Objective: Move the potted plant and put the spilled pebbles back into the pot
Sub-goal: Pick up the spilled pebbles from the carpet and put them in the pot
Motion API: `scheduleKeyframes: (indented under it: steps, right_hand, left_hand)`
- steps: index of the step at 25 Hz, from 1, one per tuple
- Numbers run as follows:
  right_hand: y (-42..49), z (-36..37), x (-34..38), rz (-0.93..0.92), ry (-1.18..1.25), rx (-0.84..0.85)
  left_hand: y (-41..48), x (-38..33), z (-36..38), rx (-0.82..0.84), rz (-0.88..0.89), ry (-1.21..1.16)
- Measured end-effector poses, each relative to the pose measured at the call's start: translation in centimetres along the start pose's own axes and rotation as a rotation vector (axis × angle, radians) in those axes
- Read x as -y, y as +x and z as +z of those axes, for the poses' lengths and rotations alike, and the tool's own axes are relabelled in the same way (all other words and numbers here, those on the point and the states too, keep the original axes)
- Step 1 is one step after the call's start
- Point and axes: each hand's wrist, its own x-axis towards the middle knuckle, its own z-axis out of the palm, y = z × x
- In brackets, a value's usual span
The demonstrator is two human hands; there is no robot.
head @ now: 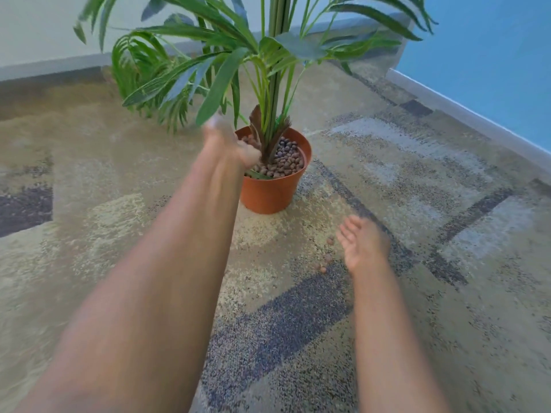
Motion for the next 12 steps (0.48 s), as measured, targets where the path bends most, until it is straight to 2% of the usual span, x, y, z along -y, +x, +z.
scheduleKeyframes:
  steps: [3, 5, 7, 9, 12]
  right_hand:
    - [1.1, -2.5, 0.7, -0.011, 0.028, -0.066]
    - [1.7, -4.1, 1.2, -0.035, -0.02, -0.068]
    - [1.9, -5.4, 1.1, -0.058, -0.251, -0.079]
    - [2.0, -5.9, 0.1, -0.074, -0.612, -0.04]
    - [1.4, -5.1, -2.2, -0.096, -1.082, 0.087]
  left_hand:
    - [-0.9, 1.2, -1.9, -0.03, 0.044, 0.08]
    - [-1.6, 3.8, -5.1, -0.178, 0.151, 0.124]
    - [-2.4, 7.5, -8.2, -0.297, 0.215, 0.36]
    - [-3.1, 11.3, -10.5, -0.315, 0.179, 0.61]
    - [-2.9, 14.8, -12.9, -0.29, 0.144, 0.769]
